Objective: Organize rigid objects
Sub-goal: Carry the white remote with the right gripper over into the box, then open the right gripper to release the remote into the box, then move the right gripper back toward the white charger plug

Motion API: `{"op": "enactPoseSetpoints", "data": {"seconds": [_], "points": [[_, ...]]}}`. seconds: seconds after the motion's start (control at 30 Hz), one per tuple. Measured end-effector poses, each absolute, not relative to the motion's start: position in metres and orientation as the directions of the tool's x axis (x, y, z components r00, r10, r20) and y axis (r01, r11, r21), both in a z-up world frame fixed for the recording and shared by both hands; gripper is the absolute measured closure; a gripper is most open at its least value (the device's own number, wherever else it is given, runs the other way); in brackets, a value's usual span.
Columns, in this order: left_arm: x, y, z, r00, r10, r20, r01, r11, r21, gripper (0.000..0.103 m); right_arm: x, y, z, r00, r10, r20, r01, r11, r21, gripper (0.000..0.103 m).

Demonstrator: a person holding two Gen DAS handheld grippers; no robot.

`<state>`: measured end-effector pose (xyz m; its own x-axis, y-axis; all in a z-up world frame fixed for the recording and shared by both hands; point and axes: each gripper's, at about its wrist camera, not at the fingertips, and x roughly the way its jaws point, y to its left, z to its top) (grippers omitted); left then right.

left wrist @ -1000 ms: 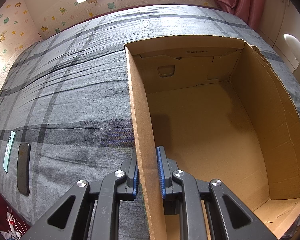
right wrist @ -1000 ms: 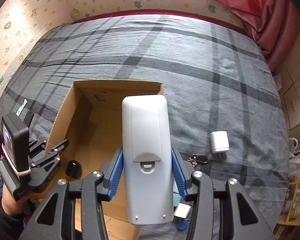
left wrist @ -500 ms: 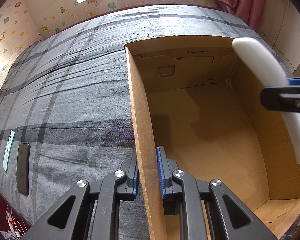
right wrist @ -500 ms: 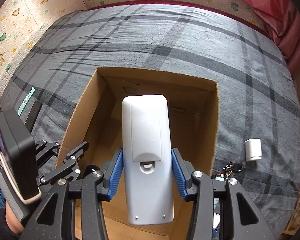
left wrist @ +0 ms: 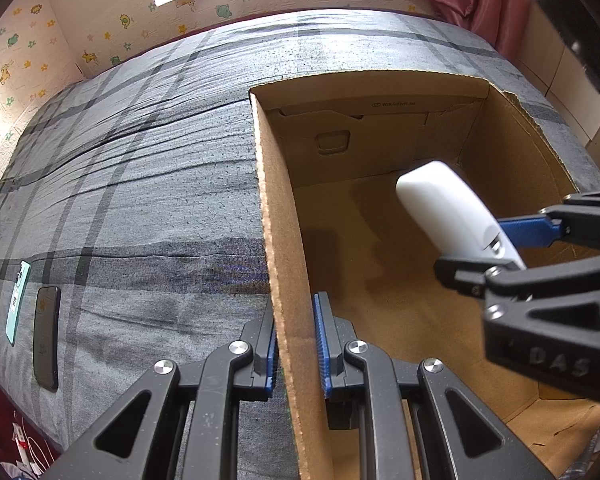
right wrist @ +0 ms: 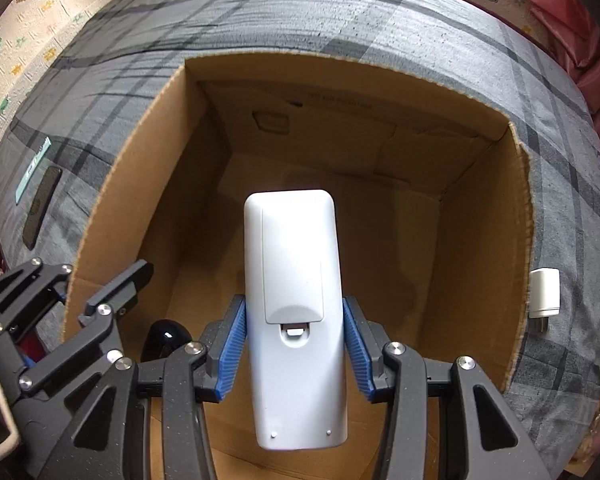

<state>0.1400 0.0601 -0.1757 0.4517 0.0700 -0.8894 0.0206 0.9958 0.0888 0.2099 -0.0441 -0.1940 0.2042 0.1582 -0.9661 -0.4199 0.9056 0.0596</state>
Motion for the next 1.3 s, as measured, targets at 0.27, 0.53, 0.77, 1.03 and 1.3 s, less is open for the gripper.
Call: {"op": "enactPoseSetpoints", "data": {"seconds": [0.27,0.53,0.77,1.03,1.3], "points": [[0.14,0.06,-0.176,0.451,0.069,-0.89,0.02,0.996,0.088,0.086,0.214,-0.043,-0.221,0.154,0.125,-0.98,-0.407,0.912,0.052,0.052],[0.139,0.06,-0.176,0.451,0.067,-0.89,0.02,0.996,0.085,0.086,0.217,-0.039,-0.228,0.137,0.122,-0.983,-0.399,0.915,0.058,0.052],[0.138,0.06,-0.177,0.451,0.068,-0.89,0.016,0.996,0.084,0.086,0.217,-0.043,-0.213,0.174,0.137,-0.975,-0.401,0.914,0.057,0.048],[0.139,0.064,-0.178,0.45,0.063,-0.891,0.016,0.997,0.079,0.086,0.211,-0.041,-0.193,0.208,0.148,-0.967,-0.396,0.916,0.055,0.047],[0.139,0.063,-0.177,0.452,0.064,-0.89,0.016,0.997,0.08,0.086,0.202,-0.057,-0.161,0.296,0.158,-0.942,-0.395,0.918,0.029,0.027]]}}
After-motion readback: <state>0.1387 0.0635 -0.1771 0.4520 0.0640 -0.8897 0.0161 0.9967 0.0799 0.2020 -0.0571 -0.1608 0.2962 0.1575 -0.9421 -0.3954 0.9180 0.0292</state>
